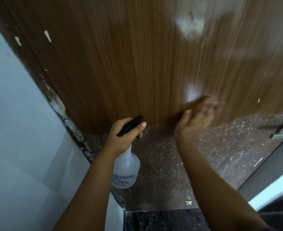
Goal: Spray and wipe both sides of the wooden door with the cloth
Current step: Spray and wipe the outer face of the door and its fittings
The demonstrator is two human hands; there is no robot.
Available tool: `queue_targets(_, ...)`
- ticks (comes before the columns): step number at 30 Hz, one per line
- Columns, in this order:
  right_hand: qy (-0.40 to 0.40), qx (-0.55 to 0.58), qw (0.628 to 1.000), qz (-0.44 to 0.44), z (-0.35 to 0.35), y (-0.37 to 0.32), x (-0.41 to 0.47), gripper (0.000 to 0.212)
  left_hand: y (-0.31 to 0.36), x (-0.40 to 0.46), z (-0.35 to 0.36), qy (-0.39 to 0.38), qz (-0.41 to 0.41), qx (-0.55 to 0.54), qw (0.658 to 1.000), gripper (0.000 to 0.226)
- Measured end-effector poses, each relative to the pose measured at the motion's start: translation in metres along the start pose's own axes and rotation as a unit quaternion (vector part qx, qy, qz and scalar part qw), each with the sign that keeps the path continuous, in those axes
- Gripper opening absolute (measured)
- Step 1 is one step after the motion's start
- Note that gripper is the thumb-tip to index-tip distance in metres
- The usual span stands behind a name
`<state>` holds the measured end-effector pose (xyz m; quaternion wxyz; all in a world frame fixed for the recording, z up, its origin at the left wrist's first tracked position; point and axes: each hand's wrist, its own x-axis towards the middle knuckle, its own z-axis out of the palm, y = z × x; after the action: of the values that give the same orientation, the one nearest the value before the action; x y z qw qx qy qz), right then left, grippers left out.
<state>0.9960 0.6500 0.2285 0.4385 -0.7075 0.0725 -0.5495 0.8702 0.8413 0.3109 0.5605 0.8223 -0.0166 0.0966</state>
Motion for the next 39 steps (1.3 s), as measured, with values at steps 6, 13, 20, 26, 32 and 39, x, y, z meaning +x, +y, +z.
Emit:
queue_targets(6, -0.312, -0.086, 0.78, -0.536, 0.002, 0.021, -0.068, 0.052, 0.02, 0.019, 0.013, -0.014, 0.024, -0.027, 0.999, 0.023)
queue_targets(13, -0.097, -0.062, 0.983, -0.14, -0.049, 0.102, 0.069, 0.056, 0.025, 0.03, 0.062, -0.057, 0.026, -0.036, 0.997, 0.022)
queue_targets(20, 0.08, 0.066, 0.9, 0.422, -0.039, 0.075, 0.087, 0.066, 0.054, 0.051, 0.117, -0.076, 0.048, -0.05, 0.995, 0.023)
queue_targets(26, 0.044, 0.052, 0.993, 0.098, -0.049, 0.061, 0.144, 0.062, 0.079, 0.065, 0.156, -0.085, 0.068, -0.054, 0.993, 0.022)
queue_targets(32, 0.131, 0.087, 0.906, 0.393, -0.07, 0.128, 0.181, 0.06, 0.094, 0.065, 0.192, -0.087, 0.079, -0.055, 0.992, 0.024)
queue_targets(39, 0.053, 0.042, 0.966, 0.251, -0.084, 0.122, 0.216, 0.062, 0.12, 0.071, 0.218, -0.087, 0.096, -0.021, 0.991, 0.023)
